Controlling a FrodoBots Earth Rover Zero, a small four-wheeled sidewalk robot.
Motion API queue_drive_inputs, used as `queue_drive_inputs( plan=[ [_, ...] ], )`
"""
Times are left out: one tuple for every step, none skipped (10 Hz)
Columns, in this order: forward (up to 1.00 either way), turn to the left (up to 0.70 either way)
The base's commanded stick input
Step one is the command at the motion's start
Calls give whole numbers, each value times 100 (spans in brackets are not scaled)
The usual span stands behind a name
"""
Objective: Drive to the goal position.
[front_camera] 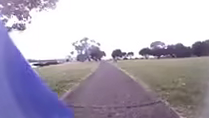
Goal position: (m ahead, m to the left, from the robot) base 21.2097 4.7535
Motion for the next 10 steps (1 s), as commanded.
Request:
queue_drive_inputs(
  plan=[
    [70, 0],
    [70, 0],
    [70, 0],
    [70, 0],
    [70, 0],
    [70, 0],
    [70, 0],
    [70, 0],
    [70, 0],
    [70, 0]
  ],
)
